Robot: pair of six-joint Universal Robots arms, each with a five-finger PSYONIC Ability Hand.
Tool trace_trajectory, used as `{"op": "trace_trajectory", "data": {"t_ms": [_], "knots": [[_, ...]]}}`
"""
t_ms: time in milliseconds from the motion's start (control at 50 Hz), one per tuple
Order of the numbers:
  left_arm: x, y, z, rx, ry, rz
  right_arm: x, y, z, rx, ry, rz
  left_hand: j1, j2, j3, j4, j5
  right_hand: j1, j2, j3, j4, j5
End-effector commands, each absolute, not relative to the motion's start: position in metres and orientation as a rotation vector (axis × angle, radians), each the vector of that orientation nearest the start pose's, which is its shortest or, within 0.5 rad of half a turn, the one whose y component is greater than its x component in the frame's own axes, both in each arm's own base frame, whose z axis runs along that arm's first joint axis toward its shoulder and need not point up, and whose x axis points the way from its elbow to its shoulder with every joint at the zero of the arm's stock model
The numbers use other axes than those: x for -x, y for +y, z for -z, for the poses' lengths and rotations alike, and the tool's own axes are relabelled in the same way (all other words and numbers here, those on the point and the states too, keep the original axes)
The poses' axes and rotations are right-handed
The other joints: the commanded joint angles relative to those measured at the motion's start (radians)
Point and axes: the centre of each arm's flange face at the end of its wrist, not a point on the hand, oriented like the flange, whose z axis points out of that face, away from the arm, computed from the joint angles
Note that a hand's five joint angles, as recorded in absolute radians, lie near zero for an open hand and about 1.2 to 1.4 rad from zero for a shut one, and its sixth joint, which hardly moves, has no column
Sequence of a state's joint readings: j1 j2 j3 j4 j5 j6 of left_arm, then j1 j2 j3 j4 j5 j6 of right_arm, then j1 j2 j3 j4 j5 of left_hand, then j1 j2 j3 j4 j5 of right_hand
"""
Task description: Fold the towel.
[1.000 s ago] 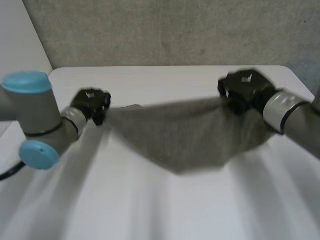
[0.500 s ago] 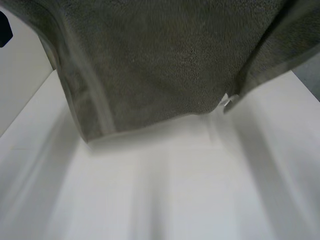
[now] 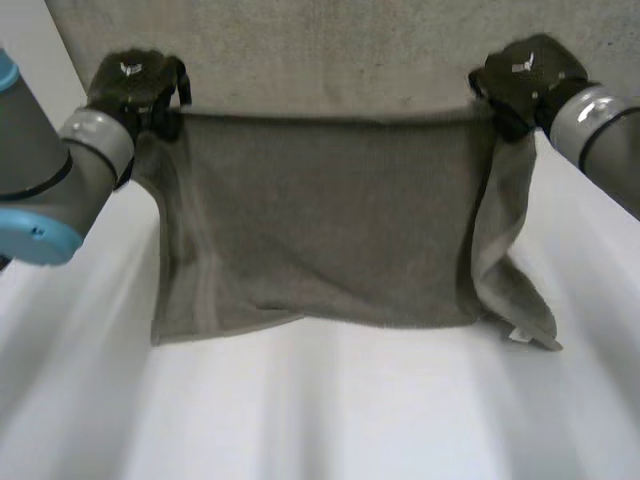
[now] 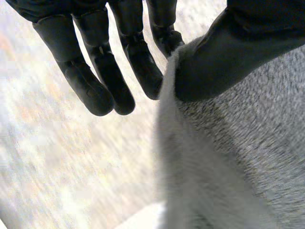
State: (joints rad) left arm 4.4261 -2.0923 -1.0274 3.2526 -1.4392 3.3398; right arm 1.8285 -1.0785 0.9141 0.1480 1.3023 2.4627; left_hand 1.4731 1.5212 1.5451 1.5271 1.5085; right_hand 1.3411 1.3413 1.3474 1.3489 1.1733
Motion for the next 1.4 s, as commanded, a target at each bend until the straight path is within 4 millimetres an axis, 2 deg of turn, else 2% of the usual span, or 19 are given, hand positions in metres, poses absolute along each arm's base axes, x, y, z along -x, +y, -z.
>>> {"op": "trace_trajectory", "data": {"t_ms": [20,40,100,180,260,280,320,340,380,400,440,500,540,660,860,1220,1320,1360,1400], "knots": [[0.264,-0.392,-0.389,-0.49,1.608,2.862,-0.26,-0.394,-0.393,1.027,1.296,3.017,-0.077,-0.125,-0.149,-0.131,-0.287,0.055,0.055,0.049,0.047,0.048],[0.259,-0.39,-0.41,-0.407,1.518,2.963,-0.26,-0.389,-0.41,0.966,1.157,3.106,-0.077,-0.125,-0.149,-0.131,-0.287,0.055,0.055,0.049,0.047,0.048],[0.248,-0.375,-0.447,-0.287,1.372,3.112,-0.256,-0.376,-0.43,0.916,1.052,3.157,-0.077,-0.125,-0.149,-0.131,-0.287,0.055,0.055,0.049,0.047,0.048],[0.244,-0.369,-0.449,-0.264,1.415,3.144,-0.257,-0.372,-0.423,0.956,1.093,3.086,-0.077,-0.125,-0.149,-0.131,-0.287,0.055,0.055,0.049,0.047,0.048],[0.245,-0.373,-0.403,-0.286,1.64,3.032,-0.26,-0.371,-0.374,1.134,1.346,2.79,-0.077,-0.125,-0.149,-0.131,-0.287,0.055,0.055,0.049,0.047,0.048],[0.245,-0.373,-0.403,-0.286,1.641,3.031,-0.26,-0.371,-0.373,1.134,1.347,2.789,-0.077,-0.125,-0.149,-0.131,-0.287,0.055,0.055,0.049,0.047,0.048],[0.245,-0.374,-0.359,-0.304,1.823,2.913,-0.263,-0.365,-0.332,1.259,1.527,2.558,-0.077,-0.125,-0.149,-0.131,-0.287,0.055,0.055,0.049,0.047,0.048],[0.245,-0.374,-0.359,-0.304,1.824,2.912,-0.263,-0.365,-0.332,1.259,1.528,2.557,-0.077,-0.125,-0.149,-0.131,-0.287,0.055,0.055,0.049,0.047,0.048],[0.24,-0.371,-0.314,-0.312,2.008,2.766,-0.262,-0.357,-0.289,1.338,1.71,2.339,-0.077,-0.125,-0.149,-0.131,-0.287,0.055,0.055,0.049,0.047,0.048],[0.24,-0.37,-0.314,-0.312,2.009,2.765,-0.262,-0.356,-0.289,1.339,1.711,2.338,-0.077,-0.125,-0.149,-0.131,-0.287,0.055,0.055,0.049,0.047,0.048],[0.232,-0.363,-0.272,-0.329,2.168,2.614,-0.262,-0.345,-0.255,1.402,1.835,2.163,-0.077,-0.125,-0.149,-0.131,-0.287,0.055,0.055,0.049,0.047,0.048],[0.23,-0.358,-0.254,-0.364,2.234,2.546,-0.261,-0.341,-0.239,1.429,1.881,2.095,-0.077,-0.125,-0.149,-0.131,-0.287,0.055,0.055,0.049,0.047,0.048],[0.226,-0.349,-0.224,-0.444,2.314,2.435,-0.26,-0.334,-0.205,1.463,1.968,1.954,-0.077,-0.125,-0.149,-0.131,-0.287,0.001,0.001,-0.005,-0.007,-0.006],[0.222,-0.336,-0.189,-0.605,2.301,2.28,-0.259,-0.329,-0.163,1.456,2.086,1.795,-0.077,-0.125,-0.149,-0.131,-0.287,-0.26,-0.26,-0.266,-0.268,-0.267],[0.218,-0.328,-0.18,-0.644,2.303,2.228,-0.248,-0.334,-0.153,1.338,2.242,1.773,-0.077,-0.125,-0.149,-0.131,-0.287,-0.894,-0.894,-0.9,-0.902,-0.901],[0.214,-0.331,-0.181,-0.627,2.29,2.233,-0.235,-0.332,-0.149,1.056,2.336,1.682,-0.077,-0.125,-0.149,-0.131,-0.287,-0.871,-0.872,-0.878,-0.879,-0.878],[0.214,-0.331,-0.18,-0.629,2.294,2.23,-0.233,-0.332,-0.146,1.05,2.354,1.661,-0.077,-0.125,-0.149,-0.131,-0.287,-0.587,-0.587,-0.593,-0.595,-0.593],[0.214,-0.33,-0.18,-0.631,2.295,2.228,-0.232,-0.333,-0.146,1.054,2.363,1.667,-0.077,-0.125,-0.149,-0.131,-0.287,-0.154,-0.155,-0.161,-0.162,-0.161],[0.214,-0.33,-0.18,-0.632,2.293,2.227,-0.23,-0.334,-0.147,1.049,2.366,1.673,-0.077,-0.125,-0.149,-0.131,-0.287,0.053,0.053,0.047,0.045,0.046]]}}
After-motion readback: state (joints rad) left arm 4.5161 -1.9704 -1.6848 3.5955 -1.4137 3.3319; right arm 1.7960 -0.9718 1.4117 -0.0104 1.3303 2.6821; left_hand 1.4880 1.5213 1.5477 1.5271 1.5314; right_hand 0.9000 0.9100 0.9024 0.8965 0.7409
